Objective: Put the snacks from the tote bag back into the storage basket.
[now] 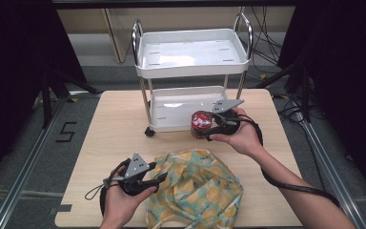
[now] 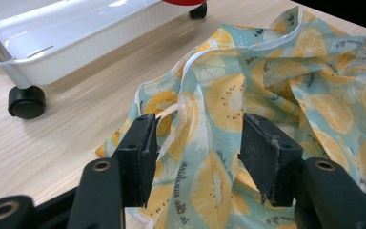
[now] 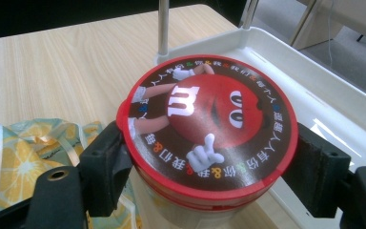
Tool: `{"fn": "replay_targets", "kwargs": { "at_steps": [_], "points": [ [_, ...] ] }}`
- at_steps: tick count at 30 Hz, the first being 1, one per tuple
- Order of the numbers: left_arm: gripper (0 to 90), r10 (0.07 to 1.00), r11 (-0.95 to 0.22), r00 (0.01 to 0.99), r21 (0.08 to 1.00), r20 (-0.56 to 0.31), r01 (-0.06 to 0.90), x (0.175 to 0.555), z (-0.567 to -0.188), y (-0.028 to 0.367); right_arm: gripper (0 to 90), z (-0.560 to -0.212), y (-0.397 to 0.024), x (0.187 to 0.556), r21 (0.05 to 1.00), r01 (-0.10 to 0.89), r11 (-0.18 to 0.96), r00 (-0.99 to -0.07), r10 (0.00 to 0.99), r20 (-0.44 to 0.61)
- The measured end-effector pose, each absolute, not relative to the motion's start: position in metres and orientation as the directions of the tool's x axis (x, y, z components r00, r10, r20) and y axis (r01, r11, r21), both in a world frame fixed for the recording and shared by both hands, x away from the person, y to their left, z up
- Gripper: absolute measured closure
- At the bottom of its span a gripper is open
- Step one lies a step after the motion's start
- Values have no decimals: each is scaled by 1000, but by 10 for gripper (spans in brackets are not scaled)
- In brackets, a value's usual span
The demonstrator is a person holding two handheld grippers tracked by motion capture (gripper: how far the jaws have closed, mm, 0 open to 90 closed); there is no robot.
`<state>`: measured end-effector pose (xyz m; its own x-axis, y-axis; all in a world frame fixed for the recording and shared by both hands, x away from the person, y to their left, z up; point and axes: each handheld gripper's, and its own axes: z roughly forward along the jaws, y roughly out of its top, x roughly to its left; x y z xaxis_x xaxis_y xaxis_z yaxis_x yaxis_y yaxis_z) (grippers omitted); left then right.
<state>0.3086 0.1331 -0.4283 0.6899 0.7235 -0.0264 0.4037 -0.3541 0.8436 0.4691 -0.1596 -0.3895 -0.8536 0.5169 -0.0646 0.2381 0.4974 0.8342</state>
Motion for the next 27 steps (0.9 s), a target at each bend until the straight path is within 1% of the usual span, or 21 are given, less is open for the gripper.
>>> {"fn": "replay_targets", "kwargs": {
  "at_steps": [5, 6, 9, 11, 12, 14, 18, 19, 21, 22, 23, 25, 27],
  "points": [
    [464, 727, -343, 686, 847, -34, 405, 308, -429, 132, 263, -389, -159, 472, 827, 236, 510, -861, 505, -66],
    [464, 726, -343, 686, 847, -34, 405, 308, -429, 132, 263, -389, -160, 475, 828, 203, 523, -864, 494, -101],
    [464, 719, -372, 695, 837, -14, 402, 309, -428, 134, 263, -390, -158, 475, 834, 225, 504, -859, 507, -75],
    [464, 721, -366, 693, 839, -18, 402, 309, -428, 134, 263, -390, -158, 475, 829, 238, 506, -855, 514, -68],
    [464, 719, -372, 695, 837, -14, 401, 309, -428, 135, 263, -390, -158, 477, 828, 222, 515, -860, 504, -83],
    [464, 719, -372, 694, 837, -15, 403, 309, -428, 135, 263, -391, -157, 477, 835, 228, 500, -855, 514, -74],
    [464, 722, -372, 691, 835, -14, 405, 309, -428, 134, 263, -391, -157, 481, 836, 196, 513, -864, 494, -100],
    [464, 720, -371, 694, 837, -15, 403, 309, -428, 135, 263, -391, -156, 480, 836, 220, 503, -859, 506, -79],
    [463, 719, -370, 695, 837, -17, 402, 309, -428, 135, 263, -392, -157, 482, 837, 203, 507, -859, 504, -97],
    [464, 720, -367, 694, 838, -19, 404, 309, -428, 135, 263, -392, -156, 479, 835, 242, 494, -848, 527, -65],
    [464, 722, -366, 691, 838, -18, 404, 309, -428, 135, 263, -392, -157, 482, 834, 220, 506, -855, 511, -84],
    [464, 721, -366, 693, 838, -19, 404, 309, -428, 135, 263, -391, -157, 481, 829, 234, 509, -853, 516, -76],
    [464, 720, -368, 694, 838, -17, 403, 309, -428, 135, 263, -392, -158, 483, 827, 226, 514, -855, 512, -84]
  ]
}}
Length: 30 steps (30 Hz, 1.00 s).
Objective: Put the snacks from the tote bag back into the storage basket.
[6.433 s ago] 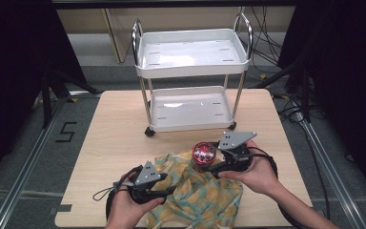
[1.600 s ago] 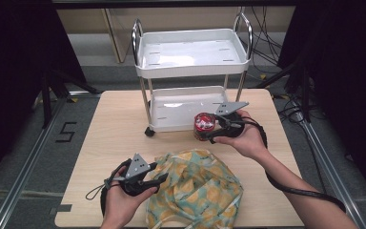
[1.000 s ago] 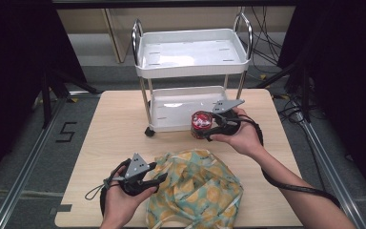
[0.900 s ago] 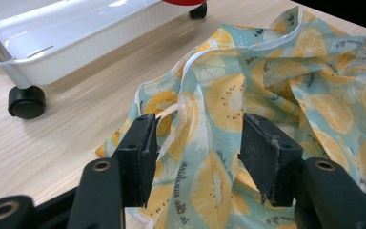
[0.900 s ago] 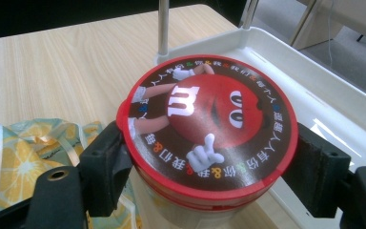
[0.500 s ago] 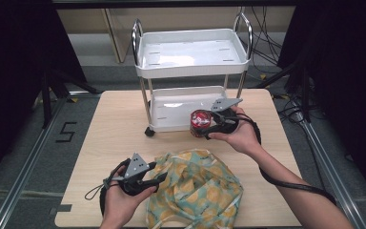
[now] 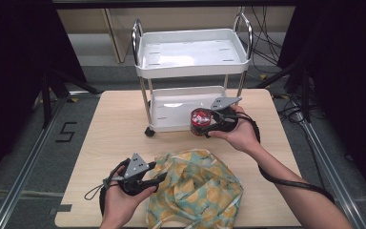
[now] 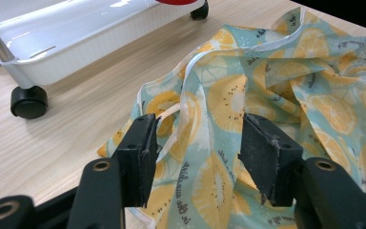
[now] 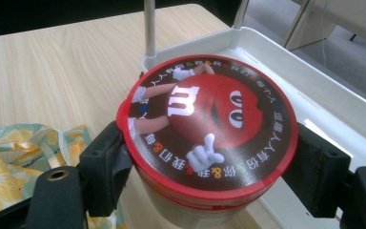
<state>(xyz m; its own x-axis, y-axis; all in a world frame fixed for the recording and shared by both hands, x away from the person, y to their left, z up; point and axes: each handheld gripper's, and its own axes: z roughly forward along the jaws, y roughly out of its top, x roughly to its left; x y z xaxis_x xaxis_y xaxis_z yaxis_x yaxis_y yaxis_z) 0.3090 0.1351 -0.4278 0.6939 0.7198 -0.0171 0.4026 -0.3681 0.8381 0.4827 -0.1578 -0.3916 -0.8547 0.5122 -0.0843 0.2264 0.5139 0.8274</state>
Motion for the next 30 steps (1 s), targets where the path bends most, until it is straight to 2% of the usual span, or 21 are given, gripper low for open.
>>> {"fn": "replay_targets", "kwargs": {
  "at_steps": [9, 13, 15, 20, 24, 30],
  "points": [
    [464, 729, -349, 684, 838, -39, 420, 309, -429, 134, 263, -391, -158, 487, 825, 233, 515, -851, 518, -83],
    [464, 723, -367, 690, 837, -17, 405, 309, -428, 135, 263, -392, -158, 489, 833, 229, 503, -841, 533, -90],
    [463, 731, -345, 681, 839, -42, 421, 309, -429, 134, 263, -393, -158, 489, 829, 244, 503, -841, 536, -77],
    [464, 719, -371, 695, 837, -15, 402, 310, -428, 136, 263, -393, -160, 492, 830, 243, 501, -836, 542, -83],
    [464, 736, -336, 676, 845, -41, 417, 308, -428, 133, 263, -393, -161, 496, 823, 236, 517, -844, 529, -91],
    [464, 729, -352, 684, 845, -23, 403, 308, -427, 133, 263, -395, -159, 497, 825, 249, 507, -837, 541, -79]
  ]
}}
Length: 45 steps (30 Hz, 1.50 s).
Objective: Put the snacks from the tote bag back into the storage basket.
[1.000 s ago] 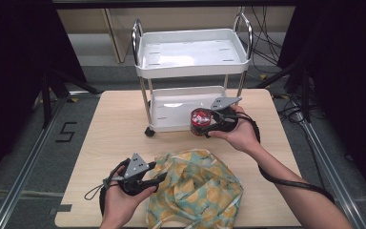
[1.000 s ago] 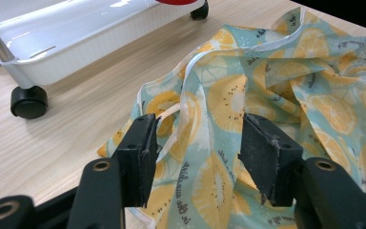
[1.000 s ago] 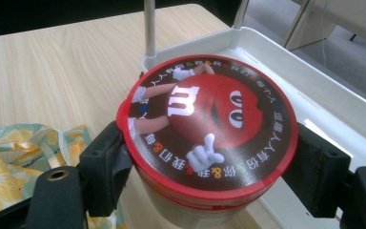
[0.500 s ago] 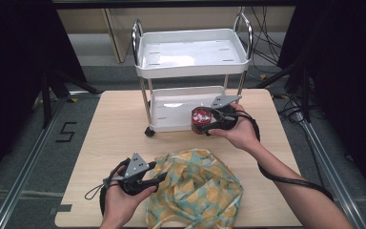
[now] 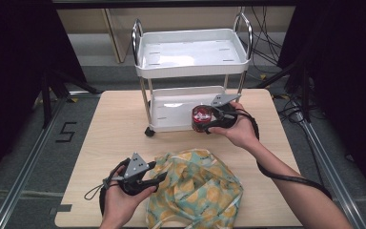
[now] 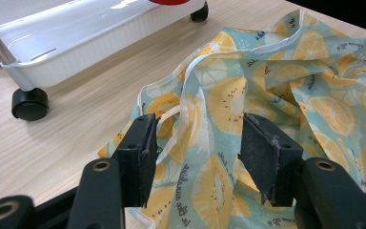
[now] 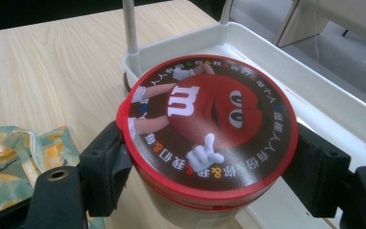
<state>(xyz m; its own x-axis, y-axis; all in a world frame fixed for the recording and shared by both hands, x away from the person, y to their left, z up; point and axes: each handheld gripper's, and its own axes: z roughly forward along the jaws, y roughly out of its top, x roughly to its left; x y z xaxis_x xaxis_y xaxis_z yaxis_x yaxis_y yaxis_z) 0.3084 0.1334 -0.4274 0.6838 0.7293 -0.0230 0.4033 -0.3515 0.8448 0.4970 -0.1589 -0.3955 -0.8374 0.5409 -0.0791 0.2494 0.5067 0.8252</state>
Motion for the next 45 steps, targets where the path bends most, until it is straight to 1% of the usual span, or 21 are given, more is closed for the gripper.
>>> {"fn": "replay_targets", "kwargs": {
  "at_steps": [1, 2, 6, 8, 9, 12, 13, 14, 17, 22, 25, 26, 33, 35, 37, 39, 40, 41, 42, 43, 45],
  "points": [
    [464, 728, -352, 685, 844, -25, 405, 308, -428, 133, 263, -396, -159, 499, 829, 222, 514, -842, 529, -103],
    [464, 719, -366, 695, 840, -18, 401, 309, -428, 135, 263, -396, -159, 499, 826, 231, 514, -841, 533, -96],
    [463, 724, -351, 690, 845, -28, 402, 309, -428, 133, 263, -396, -160, 500, 828, 238, 508, -830, 549, -98],
    [464, 723, -352, 690, 845, -27, 402, 309, -428, 133, 263, -397, -159, 499, 829, 262, 494, -827, 558, -71],
    [464, 726, -355, 687, 844, -22, 402, 308, -427, 133, 262, -397, -160, 501, 830, 239, 504, -830, 549, -94],
    [464, 724, -370, 690, 839, -9, 399, 308, -427, 135, 263, -397, -159, 502, 832, 243, 498, -830, 551, -87],
    [464, 733, -354, 680, 838, -28, 416, 307, -427, 135, 263, -398, -159, 502, 831, 255, 494, -828, 556, -77],
    [464, 735, -352, 678, 838, -30, 417, 307, -427, 135, 263, -397, -159, 503, 824, 237, 514, -835, 542, -98],
    [464, 730, -357, 683, 839, -24, 411, 307, -427, 135, 263, -399, -157, 503, 826, 259, 500, -829, 553, -75],
    [464, 731, -351, 682, 839, -32, 416, 307, -427, 135, 263, -398, -156, 506, 830, 230, 508, -832, 545, -103],
    [464, 729, -351, 683, 839, -33, 415, 308, -427, 135, 263, -398, -155, 506, 825, 254, 505, -831, 550, -81],
    [464, 729, -351, 683, 840, -33, 414, 308, -427, 135, 263, -398, -155, 507, 830, 235, 507, -832, 546, -98],
    [464, 730, -355, 683, 840, -25, 410, 308, -427, 135, 263, -397, -156, 511, 822, 240, 516, -838, 538, -93],
    [464, 721, -373, 693, 839, -6, 397, 309, -427, 136, 263, -396, -156, 512, 826, 236, 512, -832, 546, -101],
    [464, 733, -343, 679, 844, -34, 412, 308, -428, 134, 263, -396, -155, 514, 825, 237, 514, -836, 540, -96],
    [464, 724, -363, 689, 842, -14, 399, 309, -428, 135, 263, -396, -155, 514, 822, 247, 512, -831, 548, -92],
    [464, 721, -372, 693, 839, -8, 397, 309, -427, 135, 263, -396, -155, 516, 821, 234, 521, -839, 535, -101],
    [464, 731, -354, 682, 838, -29, 415, 308, -428, 134, 263, -396, -155, 515, 823, 248, 511, -833, 546, -88],
    [463, 730, -351, 683, 840, -31, 413, 308, -428, 134, 263, -396, -155, 517, 825, 232, 516, -837, 538, -101],
    [464, 729, -362, 684, 838, -19, 409, 309, -428, 135, 263, -396, -155, 516, 826, 237, 512, -831, 547, -101],
    [464, 731, -353, 682, 840, -28, 412, 309, -428, 134, 263, -396, -155, 516, 824, 254, 507, -829, 553, -84]
  ]
}}
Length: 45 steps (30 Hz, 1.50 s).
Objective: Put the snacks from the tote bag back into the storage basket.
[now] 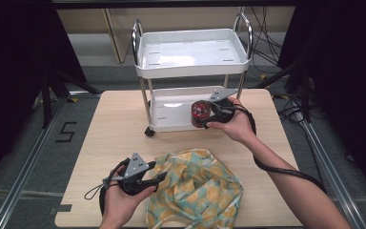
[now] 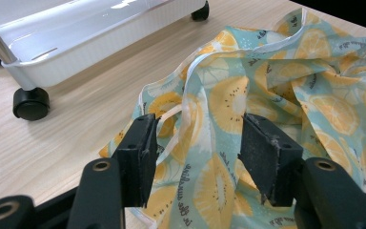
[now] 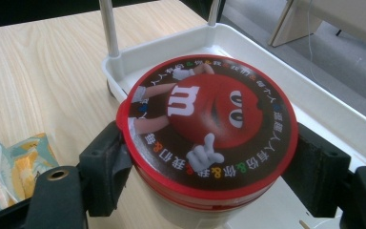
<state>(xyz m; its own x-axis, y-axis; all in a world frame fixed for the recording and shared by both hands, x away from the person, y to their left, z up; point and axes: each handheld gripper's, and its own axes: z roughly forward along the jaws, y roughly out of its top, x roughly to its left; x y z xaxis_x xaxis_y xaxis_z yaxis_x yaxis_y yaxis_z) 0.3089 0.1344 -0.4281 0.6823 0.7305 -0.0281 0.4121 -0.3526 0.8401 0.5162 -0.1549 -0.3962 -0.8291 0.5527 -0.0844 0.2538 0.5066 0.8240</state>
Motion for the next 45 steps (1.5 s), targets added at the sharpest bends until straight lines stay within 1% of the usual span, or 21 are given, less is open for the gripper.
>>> {"fn": "replay_targets", "kwargs": {
  "at_steps": [1, 4, 5, 6, 9, 11, 12, 13, 16, 21, 22, 25, 27, 30, 33, 34, 38, 41, 42, 44, 45],
  "points": [
    [464, 726, -358, 687, 839, -27, 411, 309, -428, 135, 263, -396, -155, 517, 826, 244, 509, -825, 556, -98],
    [464, 726, -363, 687, 838, -20, 408, 309, -427, 135, 263, -397, -154, 518, 824, 254, 506, -829, 553, -84],
    [464, 722, -371, 692, 839, -9, 398, 309, -427, 135, 263, -397, -154, 519, 825, 241, 511, -833, 545, -95],
    [464, 733, -348, 679, 840, -33, 416, 308, -428, 134, 263, -397, -154, 518, 822, 254, 509, -828, 554, -87],
    [464, 731, -358, 682, 838, -24, 412, 309, -428, 135, 263, -397, -154, 521, 826, 239, 511, -827, 552, -103],
    [464, 726, -359, 687, 839, -25, 410, 309, -428, 135, 263, -396, -154, 522, 820, 249, 516, -832, 548, -92],
    [464, 733, -338, 679, 846, -38, 412, 309, -428, 133, 262, -396, -154, 523, 825, 239, 512, -825, 555, -105],
    [464, 733, -338, 679, 846, -39, 413, 309, -428, 134, 263, -396, -154, 523, 821, 258, 509, -827, 556, -84],
    [464, 731, -359, 682, 838, -22, 411, 309, -428, 135, 263, -396, -155, 525, 816, 254, 519, -829, 551, -92],
    [464, 727, -357, 686, 839, -27, 411, 309, -428, 135, 263, -396, -153, 527, 824, 256, 505, -821, 563, -90],
    [463, 733, -339, 679, 845, -39, 414, 309, -429, 134, 263, -396, -153, 527, 822, 258, 508, -821, 564, -91],
    [464, 731, -358, 682, 839, -22, 410, 309, -428, 135, 263, -396, -153, 529, 825, 250, 508, -818, 567, -101],
    [463, 725, -361, 688, 838, -24, 410, 309, -428, 135, 263, -397, -152, 530, 823, 257, 507, -824, 560, -88],
    [464, 727, -356, 686, 840, -28, 411, 309, -428, 135, 263, -397, -152, 531, 825, 246, 508, -822, 561, -101],
    [463, 732, -358, 681, 838, -22, 412, 309, -428, 135, 263, -398, -151, 531, 820, 258, 511, -821, 563, -92],
    [464, 736, -338, 675, 844, -37, 416, 308, -428, 134, 263, -398, -150, 532, 821, 259, 509, -820, 564, -91],
    [464, 729, -348, 684, 847, -24, 401, 309, -428, 134, 263, -399, -149, 534, 819, 262, 511, -823, 561, -86],
    [464, 726, -350, 687, 847, -25, 401, 309, -428, 134, 263, -400, -148, 536, 818, 256, 516, -822, 561, -97],
    [464, 720, -371, 694, 839, -11, 398, 309, -427, 136, 263, -400, -148, 537, 815, 245, 525, -815, 566, -120],
    [464, 728, -350, 685, 841, -32, 412, 308, -428, 134, 263, -400, -148, 537, 810, 256, 528, -813, 571, -115],
    [464, 728, -352, 685, 844, -25, 405, 308, -428, 134, 263, -400, -148, 538, 814, 247, 526, -812, 570, -122]
  ]
}}
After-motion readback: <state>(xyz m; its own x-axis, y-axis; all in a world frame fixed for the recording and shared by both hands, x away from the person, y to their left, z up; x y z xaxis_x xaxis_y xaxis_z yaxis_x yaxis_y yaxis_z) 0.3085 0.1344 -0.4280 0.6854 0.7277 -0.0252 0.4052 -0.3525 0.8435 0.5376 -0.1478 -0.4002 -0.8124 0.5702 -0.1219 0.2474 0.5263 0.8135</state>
